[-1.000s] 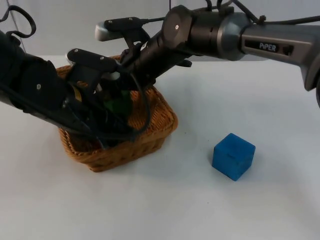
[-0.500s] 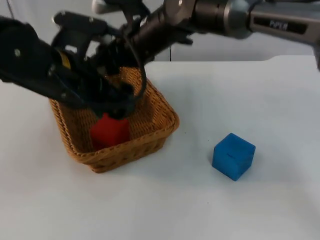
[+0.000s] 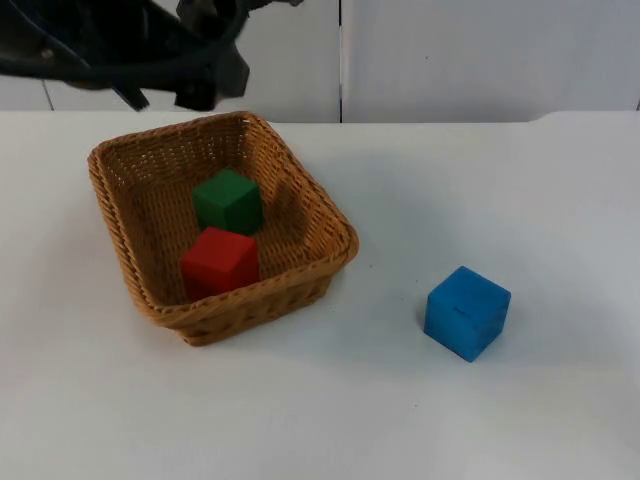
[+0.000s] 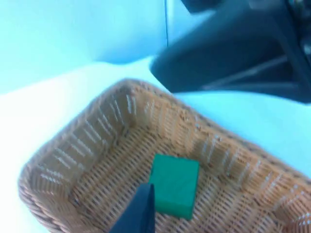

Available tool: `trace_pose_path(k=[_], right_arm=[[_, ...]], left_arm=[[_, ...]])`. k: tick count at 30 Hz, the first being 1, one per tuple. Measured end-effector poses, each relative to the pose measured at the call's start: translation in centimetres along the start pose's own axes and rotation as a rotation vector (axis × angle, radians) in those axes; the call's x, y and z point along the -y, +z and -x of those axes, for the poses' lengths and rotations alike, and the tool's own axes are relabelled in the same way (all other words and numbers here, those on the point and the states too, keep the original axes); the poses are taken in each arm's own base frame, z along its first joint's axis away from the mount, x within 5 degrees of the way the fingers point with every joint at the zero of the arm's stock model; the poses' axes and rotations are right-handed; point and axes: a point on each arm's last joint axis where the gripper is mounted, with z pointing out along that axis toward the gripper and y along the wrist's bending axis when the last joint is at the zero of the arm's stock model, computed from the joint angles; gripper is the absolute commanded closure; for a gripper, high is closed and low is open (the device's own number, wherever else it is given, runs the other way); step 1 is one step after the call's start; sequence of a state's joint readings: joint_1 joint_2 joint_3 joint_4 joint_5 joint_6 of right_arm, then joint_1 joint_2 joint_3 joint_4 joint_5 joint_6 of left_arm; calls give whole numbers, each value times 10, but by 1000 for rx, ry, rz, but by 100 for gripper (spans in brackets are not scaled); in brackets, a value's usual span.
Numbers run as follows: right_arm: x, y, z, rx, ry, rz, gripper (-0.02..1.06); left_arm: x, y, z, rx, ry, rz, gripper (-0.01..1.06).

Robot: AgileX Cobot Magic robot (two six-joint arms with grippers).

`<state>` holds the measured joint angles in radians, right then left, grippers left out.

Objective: Pick up one cube with each hand and place exactly two cubes into the same basket, leaving the remaining cube outside.

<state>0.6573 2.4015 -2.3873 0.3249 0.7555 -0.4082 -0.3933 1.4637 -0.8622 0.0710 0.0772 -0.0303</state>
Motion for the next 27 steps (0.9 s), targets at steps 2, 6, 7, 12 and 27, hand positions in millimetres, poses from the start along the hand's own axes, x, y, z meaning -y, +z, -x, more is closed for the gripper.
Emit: trace_pose_path(k=[2, 6, 7, 12, 27], right_arm=[[-1, -6, 1, -29, -2, 1, 41], [0, -16, 2, -76, -8, -26, 41], [0, -20, 4, -84, -5, -32, 41], [-2, -35, 10, -106, -9, -33, 41], [-7, -59, 7, -252, -1, -4, 41]], left_arm=[[0, -10, 5, 21, 0, 2, 10], [-1, -21, 9, 31, -1, 4, 10], [-1, -23, 9, 29, -1, 5, 10], [-1, -26, 9, 13, -1, 6, 10], [-1, -51, 12, -3, -27, 6, 10]])
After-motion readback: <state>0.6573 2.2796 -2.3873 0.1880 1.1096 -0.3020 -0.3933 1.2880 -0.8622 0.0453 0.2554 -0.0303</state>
